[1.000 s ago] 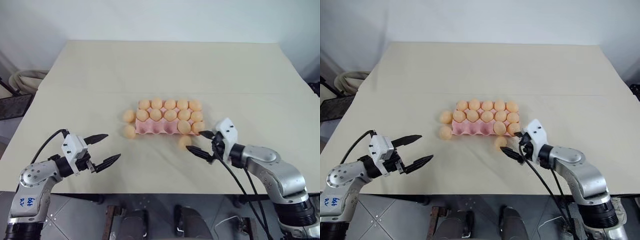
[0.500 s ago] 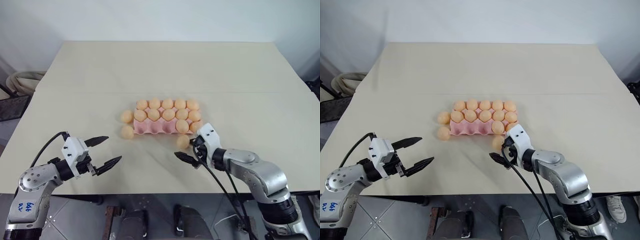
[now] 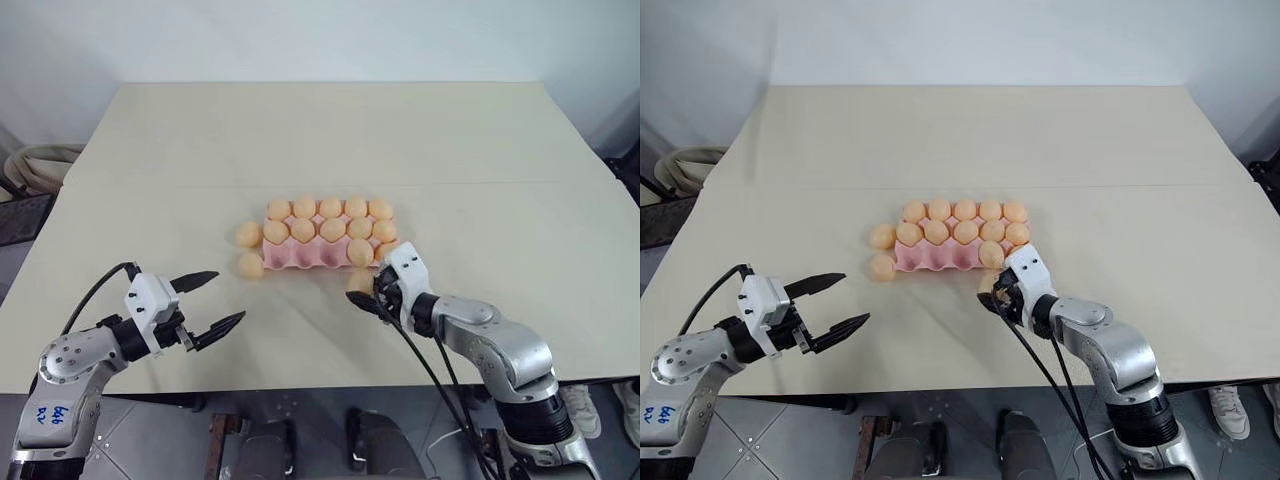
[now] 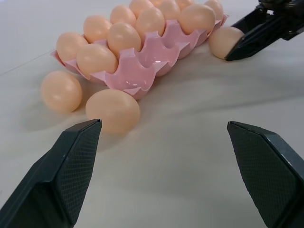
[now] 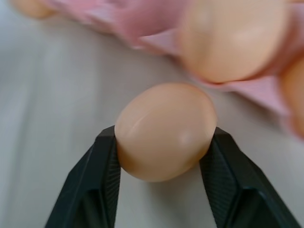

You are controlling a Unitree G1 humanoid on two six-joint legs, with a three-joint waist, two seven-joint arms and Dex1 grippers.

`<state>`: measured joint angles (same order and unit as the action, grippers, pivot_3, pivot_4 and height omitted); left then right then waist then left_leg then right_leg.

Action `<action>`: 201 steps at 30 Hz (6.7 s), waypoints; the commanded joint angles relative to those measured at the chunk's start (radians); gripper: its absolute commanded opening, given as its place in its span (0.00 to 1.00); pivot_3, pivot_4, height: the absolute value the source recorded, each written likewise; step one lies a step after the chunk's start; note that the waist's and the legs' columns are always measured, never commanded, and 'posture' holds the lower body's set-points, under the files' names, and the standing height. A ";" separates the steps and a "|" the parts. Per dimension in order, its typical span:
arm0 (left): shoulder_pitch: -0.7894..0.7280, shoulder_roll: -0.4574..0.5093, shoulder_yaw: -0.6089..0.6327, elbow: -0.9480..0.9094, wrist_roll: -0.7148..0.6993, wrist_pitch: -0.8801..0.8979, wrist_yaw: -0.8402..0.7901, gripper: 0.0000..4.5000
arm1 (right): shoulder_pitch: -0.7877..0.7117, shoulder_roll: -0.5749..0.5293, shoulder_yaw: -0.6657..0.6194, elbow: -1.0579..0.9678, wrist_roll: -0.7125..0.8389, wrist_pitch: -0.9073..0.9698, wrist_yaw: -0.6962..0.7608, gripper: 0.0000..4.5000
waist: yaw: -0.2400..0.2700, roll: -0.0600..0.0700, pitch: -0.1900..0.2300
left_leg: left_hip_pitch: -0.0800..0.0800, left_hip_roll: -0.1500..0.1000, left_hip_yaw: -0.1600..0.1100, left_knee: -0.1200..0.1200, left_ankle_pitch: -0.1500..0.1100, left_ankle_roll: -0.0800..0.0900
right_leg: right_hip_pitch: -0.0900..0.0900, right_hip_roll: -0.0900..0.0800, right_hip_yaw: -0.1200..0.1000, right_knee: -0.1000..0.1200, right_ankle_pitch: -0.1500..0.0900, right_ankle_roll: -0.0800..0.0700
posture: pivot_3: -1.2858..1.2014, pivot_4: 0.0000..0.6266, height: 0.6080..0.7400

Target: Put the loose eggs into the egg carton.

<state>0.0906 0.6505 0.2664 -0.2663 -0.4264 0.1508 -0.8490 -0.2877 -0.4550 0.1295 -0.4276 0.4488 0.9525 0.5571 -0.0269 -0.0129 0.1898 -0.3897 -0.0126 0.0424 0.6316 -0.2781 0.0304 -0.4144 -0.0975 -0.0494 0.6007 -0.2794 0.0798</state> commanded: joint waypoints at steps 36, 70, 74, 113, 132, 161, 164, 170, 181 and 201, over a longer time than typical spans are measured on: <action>0.109 -0.067 0.078 -0.067 -0.040 0.007 0.092 1.00 | 0.193 -0.221 -0.345 0.128 0.023 -0.682 0.478 1.00 | 0.009 0.000 0.000 | 0.000 0.000 0.002 0.000 -0.003 0.003 | 0.002 0.000 -0.003 -0.006 0.001 0.001 | 0.52 0.24 1.00; -0.436 -0.247 -0.281 0.350 0.244 0.090 0.314 0.91 | 0.304 -0.201 -0.352 -0.055 0.083 -0.668 0.342 1.00 | 0.051 0.000 0.000 | 0.002 0.001 0.005 0.007 -0.002 0.001 | 0.002 0.000 -0.002 0.002 0.002 0.002 | 0.52 0.24 1.00; -0.426 -0.271 -0.287 0.351 0.247 0.068 0.312 0.66 | 0.318 -0.200 -0.352 -0.067 0.086 -0.662 0.322 1.00 | 0.051 0.000 0.000 | 0.002 0.001 0.006 0.007 -0.001 0.001 | 0.002 0.000 -0.002 0.002 0.002 0.002 | 0.52 0.24 1.00; -0.469 -0.217 -0.185 0.225 0.113 -0.049 0.089 0.99 | 0.312 -0.168 -0.311 -0.075 0.083 -0.692 0.251 1.00 | 0.046 0.000 0.000 | 0.000 0.006 0.011 0.017 -0.004 0.003 | 0.002 0.002 -0.001 0.003 0.007 0.002 | 0.52 0.24 1.00; -0.035 -0.024 0.121 0.139 0.020 -0.150 0.021 0.99 | 0.215 -0.177 -0.284 0.085 0.061 -0.777 0.373 1.00 | 0.034 0.000 0.000 | -0.001 0.006 0.010 0.014 -0.008 0.000 | 0.002 0.001 -0.001 -0.004 0.004 -0.003 | 0.52 0.24 1.00; -0.938 -0.259 -0.238 1.270 0.346 -0.366 0.167 0.99 | 0.455 -0.178 -0.482 0.000 0.063 -0.777 0.254 1.00 | 0.054 -0.001 0.000 | 0.000 0.007 0.019 0.017 -0.007 0.004 | 0.001 0.002 -0.003 0.002 0.008 0.004 | 0.52 0.24 1.00; -0.959 -0.276 -0.243 1.322 0.358 -0.393 0.175 0.90 | 0.468 -0.175 -0.482 -0.011 0.063 -0.778 0.250 1.00 | 0.054 -0.001 0.000 | 0.000 0.007 0.020 0.017 -0.007 0.006 | 0.001 0.001 -0.005 0.001 0.008 0.004 | 0.52 0.24 1.00; -0.955 -0.278 -0.214 1.342 0.344 -0.434 0.166 0.50 | 0.477 -0.173 -0.479 -0.018 0.064 -0.786 0.254 1.00 | 0.053 -0.001 0.000 | 0.001 0.007 0.022 0.018 -0.008 0.005 | 0.001 0.001 -0.005 0.002 0.008 0.005 | 0.52 0.24 1.00; -0.721 -0.220 -0.147 0.821 0.127 -0.365 -0.090 0.46 | 0.473 -0.172 -0.462 0.008 0.062 -0.792 0.270 1.00 | 0.051 -0.001 0.000 | 0.002 0.008 0.023 0.017 -0.008 0.005 | -0.001 0.001 -0.004 0.003 0.008 0.004 | 0.52 0.24 1.00; -0.731 -0.268 -0.205 0.783 0.190 -0.307 -0.025 1.00 | 0.414 -0.158 -0.421 0.026 0.045 -0.796 0.254 1.00 | 0.049 -0.001 0.000 | 0.002 0.007 0.023 0.020 -0.007 0.008 | 0.001 0.001 -0.005 0.002 0.009 0.004 | 0.52 0.24 1.00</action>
<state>-0.6508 0.3542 0.0293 0.5586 -0.2262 -0.1424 -0.8690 0.1303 -0.6163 -0.2815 -0.3831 0.4903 0.1745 0.8171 0.0216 -0.0139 0.1899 -0.3875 -0.0051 0.0658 0.6508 -0.2854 0.0382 -0.4136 -0.0968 -0.0539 0.6033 -0.2703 0.0834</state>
